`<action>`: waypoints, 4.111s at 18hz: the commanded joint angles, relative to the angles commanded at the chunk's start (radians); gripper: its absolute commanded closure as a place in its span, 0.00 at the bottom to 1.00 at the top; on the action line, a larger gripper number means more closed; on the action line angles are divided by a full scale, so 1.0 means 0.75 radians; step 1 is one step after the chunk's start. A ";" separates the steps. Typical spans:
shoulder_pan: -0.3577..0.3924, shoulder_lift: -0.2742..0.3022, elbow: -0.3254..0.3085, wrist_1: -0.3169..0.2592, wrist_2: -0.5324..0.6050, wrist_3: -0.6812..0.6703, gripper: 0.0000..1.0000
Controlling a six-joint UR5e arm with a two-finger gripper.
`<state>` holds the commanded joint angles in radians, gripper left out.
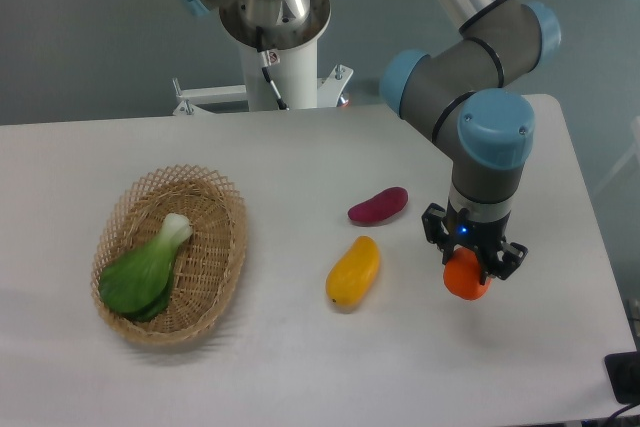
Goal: Place the orange in the basket
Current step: 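Hold the orange in the gripper and lift it slightly off the table, then carry the held orange past the yellow mango toward the wicker basket, then lower the orange into the basket beside the bok choy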
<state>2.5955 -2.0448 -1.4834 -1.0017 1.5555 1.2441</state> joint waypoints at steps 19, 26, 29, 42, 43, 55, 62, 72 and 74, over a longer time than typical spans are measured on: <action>-0.043 0.008 -0.010 -0.008 -0.004 -0.065 0.44; -0.125 0.020 -0.035 -0.004 -0.012 -0.139 0.44; -0.168 0.020 -0.045 -0.002 -0.010 -0.147 0.44; -0.458 0.074 -0.194 0.147 -0.002 -0.327 0.44; -0.470 0.076 -0.194 0.151 0.000 -0.343 0.44; -0.693 0.094 -0.178 0.162 0.037 -0.419 0.44; -0.753 0.096 -0.223 0.192 0.063 -0.485 0.44; -0.789 0.080 -0.221 0.192 0.063 -0.564 0.35; -0.789 0.082 -0.221 0.192 0.063 -0.562 0.18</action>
<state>2.0034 -1.9835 -1.6490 -0.8575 1.6030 0.8222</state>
